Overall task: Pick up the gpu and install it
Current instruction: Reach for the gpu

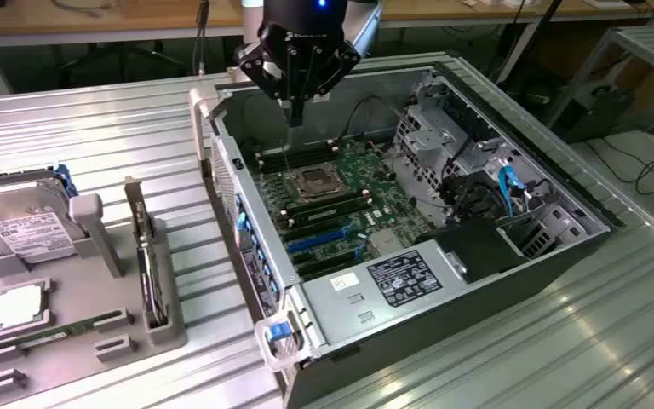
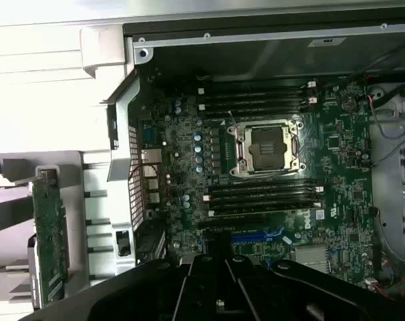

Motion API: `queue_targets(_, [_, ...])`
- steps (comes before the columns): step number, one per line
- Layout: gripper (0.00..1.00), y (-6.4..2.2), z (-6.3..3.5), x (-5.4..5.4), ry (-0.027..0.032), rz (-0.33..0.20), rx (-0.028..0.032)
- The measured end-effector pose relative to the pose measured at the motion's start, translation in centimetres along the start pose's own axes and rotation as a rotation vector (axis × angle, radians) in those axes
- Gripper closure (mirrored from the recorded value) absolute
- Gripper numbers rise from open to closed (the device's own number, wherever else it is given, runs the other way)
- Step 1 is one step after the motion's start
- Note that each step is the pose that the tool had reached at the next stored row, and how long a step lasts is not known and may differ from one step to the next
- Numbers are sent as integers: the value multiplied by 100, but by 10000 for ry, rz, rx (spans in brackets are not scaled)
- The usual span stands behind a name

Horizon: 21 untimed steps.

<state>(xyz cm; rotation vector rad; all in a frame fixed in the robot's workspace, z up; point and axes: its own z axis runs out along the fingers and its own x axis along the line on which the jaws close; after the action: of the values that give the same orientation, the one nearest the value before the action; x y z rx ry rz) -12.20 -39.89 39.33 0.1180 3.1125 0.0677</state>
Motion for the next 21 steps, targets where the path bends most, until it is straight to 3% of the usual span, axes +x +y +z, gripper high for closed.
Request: queue_targets(21, [89,-13,-4,153,1,0,0])
